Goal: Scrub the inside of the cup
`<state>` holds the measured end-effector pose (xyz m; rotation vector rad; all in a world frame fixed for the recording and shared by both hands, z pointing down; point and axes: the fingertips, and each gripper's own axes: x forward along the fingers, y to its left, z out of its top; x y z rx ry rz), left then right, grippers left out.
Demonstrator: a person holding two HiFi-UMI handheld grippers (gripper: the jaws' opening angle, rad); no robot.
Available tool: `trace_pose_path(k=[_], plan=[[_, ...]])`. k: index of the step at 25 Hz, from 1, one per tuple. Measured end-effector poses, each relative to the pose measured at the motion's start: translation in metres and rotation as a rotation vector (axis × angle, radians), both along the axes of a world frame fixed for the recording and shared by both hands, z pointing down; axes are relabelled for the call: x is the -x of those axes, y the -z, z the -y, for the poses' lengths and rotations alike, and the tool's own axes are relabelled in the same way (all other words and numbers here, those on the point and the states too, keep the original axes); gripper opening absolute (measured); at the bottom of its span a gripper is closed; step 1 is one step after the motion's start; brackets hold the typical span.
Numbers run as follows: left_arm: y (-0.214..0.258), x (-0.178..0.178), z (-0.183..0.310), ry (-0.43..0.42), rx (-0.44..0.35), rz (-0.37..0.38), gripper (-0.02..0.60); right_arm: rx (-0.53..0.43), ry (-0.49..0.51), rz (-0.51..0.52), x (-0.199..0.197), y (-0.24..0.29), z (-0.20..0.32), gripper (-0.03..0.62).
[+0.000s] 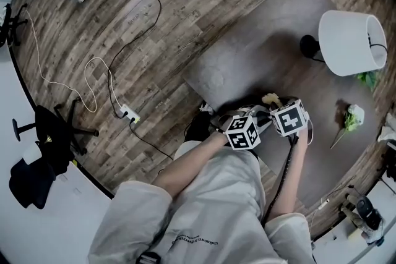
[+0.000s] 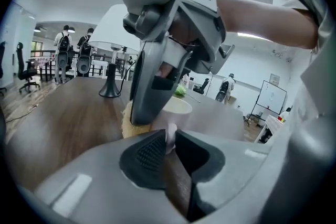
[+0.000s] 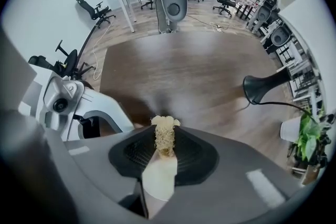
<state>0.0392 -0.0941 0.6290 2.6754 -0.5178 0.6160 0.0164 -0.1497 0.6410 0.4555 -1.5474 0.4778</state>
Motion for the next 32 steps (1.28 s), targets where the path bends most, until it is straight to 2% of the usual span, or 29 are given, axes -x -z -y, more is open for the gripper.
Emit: trace_pose_path(k=[4,12,20,32], plan=[[-0.001,-0.003,0.005,0.045,-0.023,0.009,0.060,0.014,-0.003,0.002,-0.002,0.000,-0.011,0.118],[-0.003,0.002,0.004,0.102,-0.033,-0.008,0.060,-0.046,-0.049,0.046,0.004,0.015,-0.023,0.118],[-0.002,0.005,-0.001,0.082,-0.038,-0.016,0.060,-0.146,-0.153,0.107,0.001,0.039,-0.040,0.118],[-0.003,0.013,-0.006,0.089,-0.023,-0.022,0.060,-0.184,-0.301,0.180,-0.021,0.051,-0.084,0.115]])
